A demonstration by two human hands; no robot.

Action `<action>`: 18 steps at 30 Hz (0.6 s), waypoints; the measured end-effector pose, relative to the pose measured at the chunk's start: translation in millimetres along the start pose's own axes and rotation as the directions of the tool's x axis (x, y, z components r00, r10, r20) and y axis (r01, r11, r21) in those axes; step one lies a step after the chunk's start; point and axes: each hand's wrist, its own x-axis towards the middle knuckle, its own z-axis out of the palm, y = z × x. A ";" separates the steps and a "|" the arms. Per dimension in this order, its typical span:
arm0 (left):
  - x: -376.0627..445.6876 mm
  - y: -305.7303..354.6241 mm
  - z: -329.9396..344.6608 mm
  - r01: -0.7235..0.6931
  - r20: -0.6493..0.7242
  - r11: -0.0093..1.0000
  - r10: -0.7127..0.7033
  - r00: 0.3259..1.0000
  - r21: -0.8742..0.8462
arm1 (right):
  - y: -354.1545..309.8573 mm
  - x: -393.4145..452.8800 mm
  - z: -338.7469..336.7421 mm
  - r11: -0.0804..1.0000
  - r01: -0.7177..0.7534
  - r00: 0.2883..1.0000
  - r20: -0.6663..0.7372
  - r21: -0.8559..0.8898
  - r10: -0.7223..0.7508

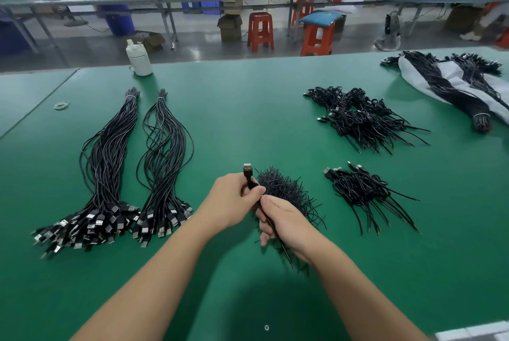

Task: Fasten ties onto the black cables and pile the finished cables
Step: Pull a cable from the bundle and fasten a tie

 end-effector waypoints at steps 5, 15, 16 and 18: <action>2.8 2.6 3.5 -0.011 0.046 0.999 0.013 0.999 -0.046 | -2.0 -2.0 -11.2 0.977 -0.099 0.991 0.102 0.188 0.081; 5.9 -0.5 17.1 0.060 0.113 0.960 -0.030 0.993 -0.273 | 3.0 1.2 -18.6 0.985 -0.035 0.999 -0.043 -0.168 0.028; 4.9 -1.3 18.7 0.090 0.139 0.913 -0.037 0.990 -0.397 | 3.8 2.1 -20.5 0.964 -0.022 0.997 -0.081 -0.266 0.000; 2.0 -6.4 21.8 0.185 0.209 0.760 -0.067 0.976 -0.623 | 3.9 3.8 -25.8 0.886 -0.005 0.984 -0.158 -0.463 -0.077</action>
